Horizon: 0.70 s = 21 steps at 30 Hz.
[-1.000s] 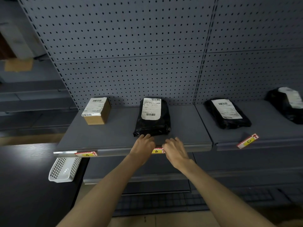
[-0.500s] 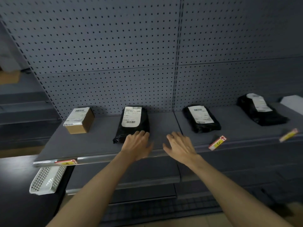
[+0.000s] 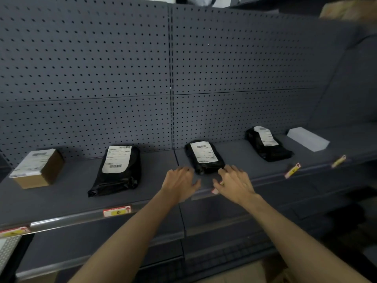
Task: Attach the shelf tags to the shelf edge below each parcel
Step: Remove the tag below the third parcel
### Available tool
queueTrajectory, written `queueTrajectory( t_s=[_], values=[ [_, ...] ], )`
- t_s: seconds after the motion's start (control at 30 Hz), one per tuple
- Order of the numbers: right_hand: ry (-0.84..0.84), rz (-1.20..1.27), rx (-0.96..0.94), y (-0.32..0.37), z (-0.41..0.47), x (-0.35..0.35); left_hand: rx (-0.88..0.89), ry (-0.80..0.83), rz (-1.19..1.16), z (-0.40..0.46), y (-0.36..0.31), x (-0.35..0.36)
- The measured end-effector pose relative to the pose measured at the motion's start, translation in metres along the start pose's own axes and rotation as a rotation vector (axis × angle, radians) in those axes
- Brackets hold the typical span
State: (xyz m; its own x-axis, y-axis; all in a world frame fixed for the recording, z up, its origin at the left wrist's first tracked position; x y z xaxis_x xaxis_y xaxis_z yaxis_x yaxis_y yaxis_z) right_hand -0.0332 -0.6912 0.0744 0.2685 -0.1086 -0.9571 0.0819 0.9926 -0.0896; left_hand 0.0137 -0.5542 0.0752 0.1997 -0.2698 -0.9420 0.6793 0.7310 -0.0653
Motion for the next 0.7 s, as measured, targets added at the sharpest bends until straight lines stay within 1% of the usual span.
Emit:
queueTrajectory(
  t_s=[0.1,0.17,0.27,0.4,0.5,0.57,0.7],
  values=[
    [0.018,-0.014,-0.007,-0.031,0.003,0.006,-0.005,0.002,-0.007,0.019,-0.024,0.01],
    [0.025,-0.011,-0.042,-0.047,0.01,0.013,-0.04,0.034,-0.002,0.032,-0.034,0.022],
    [0.053,0.02,-0.148,-0.06,0.022,0.029,-0.112,0.09,0.011,0.043,-0.046,0.047],
    [0.089,0.096,-0.296,-0.065,0.027,0.049,-0.255,0.126,0.007,0.044,-0.055,0.081],
    [0.122,0.12,-0.371,-0.067,0.024,0.064,-0.3,0.178,0.026,0.046,-0.065,0.103],
    [0.11,0.131,-0.401,-0.068,0.025,0.07,-0.315,0.174,0.043,0.049,-0.069,0.11],
    [0.087,0.18,-0.45,-0.064,0.033,0.078,-0.339,0.11,0.075,0.054,-0.069,0.116]
  ],
)
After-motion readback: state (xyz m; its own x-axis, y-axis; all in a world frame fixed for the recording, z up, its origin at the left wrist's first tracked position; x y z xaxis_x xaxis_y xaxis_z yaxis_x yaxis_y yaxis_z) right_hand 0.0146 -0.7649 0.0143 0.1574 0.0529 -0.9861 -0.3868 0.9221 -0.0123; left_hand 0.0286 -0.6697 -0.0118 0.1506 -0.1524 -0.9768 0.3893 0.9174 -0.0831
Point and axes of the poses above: each hand's wrist, its own z-axis towards the middle knuckle, its own x-axis out of the palm, y = z × x, the point moved 9 cm from there along z, towards the middle knuckle, and after that the axes turned 3 degrees about -z, right-handed, at the moved point
